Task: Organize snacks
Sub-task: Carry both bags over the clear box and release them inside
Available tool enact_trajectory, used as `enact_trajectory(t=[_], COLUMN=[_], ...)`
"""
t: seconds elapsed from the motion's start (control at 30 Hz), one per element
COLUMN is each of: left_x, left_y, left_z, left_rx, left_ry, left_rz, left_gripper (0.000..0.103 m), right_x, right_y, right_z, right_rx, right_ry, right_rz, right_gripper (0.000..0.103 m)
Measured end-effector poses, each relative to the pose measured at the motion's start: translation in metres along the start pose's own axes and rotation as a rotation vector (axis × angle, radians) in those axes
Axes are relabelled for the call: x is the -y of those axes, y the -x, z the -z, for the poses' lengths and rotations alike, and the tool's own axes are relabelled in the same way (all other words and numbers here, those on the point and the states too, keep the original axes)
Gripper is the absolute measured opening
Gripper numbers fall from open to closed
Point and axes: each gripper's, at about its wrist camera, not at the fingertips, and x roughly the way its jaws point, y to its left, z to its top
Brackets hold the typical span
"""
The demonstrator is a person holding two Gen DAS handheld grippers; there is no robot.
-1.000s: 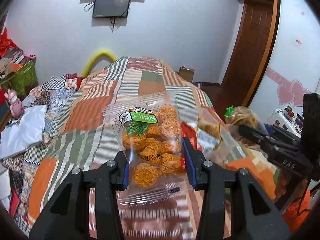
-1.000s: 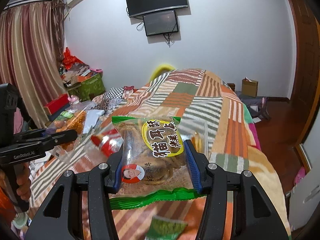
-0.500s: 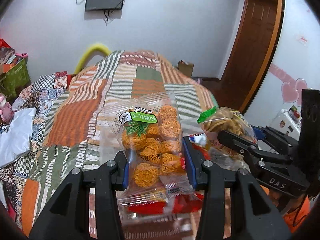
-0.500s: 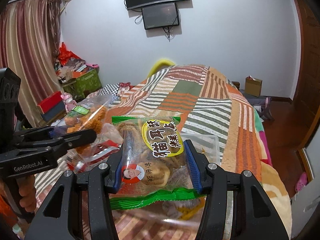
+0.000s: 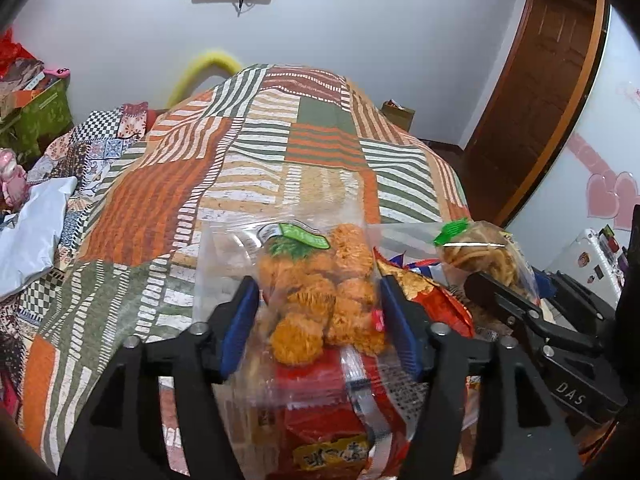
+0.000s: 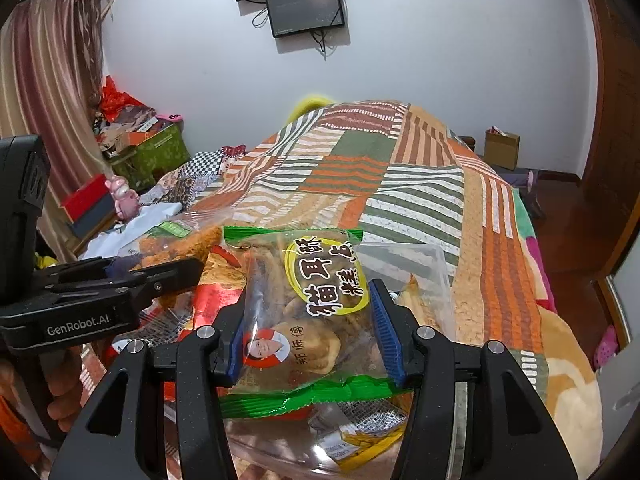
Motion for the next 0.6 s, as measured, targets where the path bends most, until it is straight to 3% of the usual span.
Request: enact_trajectory(t=[0.2,0.6], left_x=[0.008,0.032], left_y=[0.021,0.088], left_z=[0.003,0.024], left_rx=[0.029,0.101], left_ry=[-0.037,-0.102], left_rz=[-0.005,-0.001], left_gripper=[0.075,0.083], right_x=[-0.005,-0.018], right_y=[0.009,0.058], right_z=[-0.004,-0.003], right_rx=[0.023,0.085], right_ry=[0.035,0.101], right_rz=[0.032,0.029], right_gripper=[0.064,0.066])
